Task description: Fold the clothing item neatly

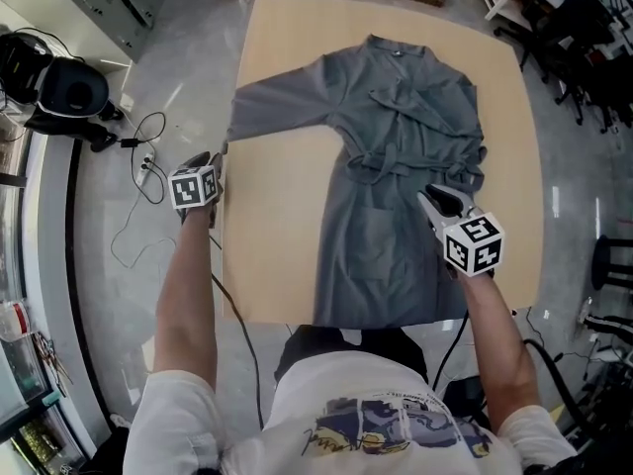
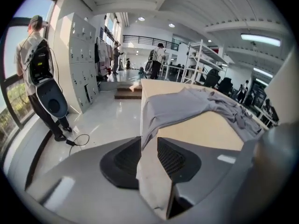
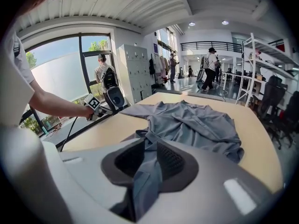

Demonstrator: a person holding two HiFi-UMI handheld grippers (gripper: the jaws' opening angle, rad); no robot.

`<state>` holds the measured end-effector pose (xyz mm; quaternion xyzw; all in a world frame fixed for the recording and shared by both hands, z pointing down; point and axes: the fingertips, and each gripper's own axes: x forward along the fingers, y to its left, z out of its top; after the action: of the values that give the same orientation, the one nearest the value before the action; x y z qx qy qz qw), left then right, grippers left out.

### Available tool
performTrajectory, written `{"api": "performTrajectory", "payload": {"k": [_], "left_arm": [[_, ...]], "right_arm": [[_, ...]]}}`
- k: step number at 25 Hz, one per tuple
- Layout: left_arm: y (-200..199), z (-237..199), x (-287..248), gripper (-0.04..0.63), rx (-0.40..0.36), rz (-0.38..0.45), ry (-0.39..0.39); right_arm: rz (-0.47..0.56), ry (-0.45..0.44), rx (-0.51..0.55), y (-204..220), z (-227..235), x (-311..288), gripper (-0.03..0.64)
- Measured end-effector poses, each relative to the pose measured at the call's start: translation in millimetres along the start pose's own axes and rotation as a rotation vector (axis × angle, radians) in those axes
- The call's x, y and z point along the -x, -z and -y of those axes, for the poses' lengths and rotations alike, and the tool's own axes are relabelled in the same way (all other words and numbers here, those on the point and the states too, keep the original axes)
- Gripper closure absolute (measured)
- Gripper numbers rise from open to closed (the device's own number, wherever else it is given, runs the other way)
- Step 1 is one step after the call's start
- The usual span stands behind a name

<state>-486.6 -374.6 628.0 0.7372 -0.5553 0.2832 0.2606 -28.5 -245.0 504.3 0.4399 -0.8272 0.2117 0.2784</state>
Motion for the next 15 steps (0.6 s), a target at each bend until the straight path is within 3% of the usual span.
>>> {"api": "performTrajectory", "payload": {"k": [3,5,15], "left_arm": [[14.7,-10.6,-22.0,0.483,-0.1,-0.091,-0.008],[24.3,-14.4,-35.1,0.472,-0.128,-0.131,0.012],[23.6,-13.6,-77.1,0.428,-0.206,-0.161,0.09]], "right_arm": [[-0.013,0.009,-0.001,6.0,1.1,-4.8,0.546],[-0.021,0.014,-0.005,10.0,1.8,-7.3,0.545],[-0.066,0.018,-0.009,27.5,6.8,-17.0,0.545]]}}
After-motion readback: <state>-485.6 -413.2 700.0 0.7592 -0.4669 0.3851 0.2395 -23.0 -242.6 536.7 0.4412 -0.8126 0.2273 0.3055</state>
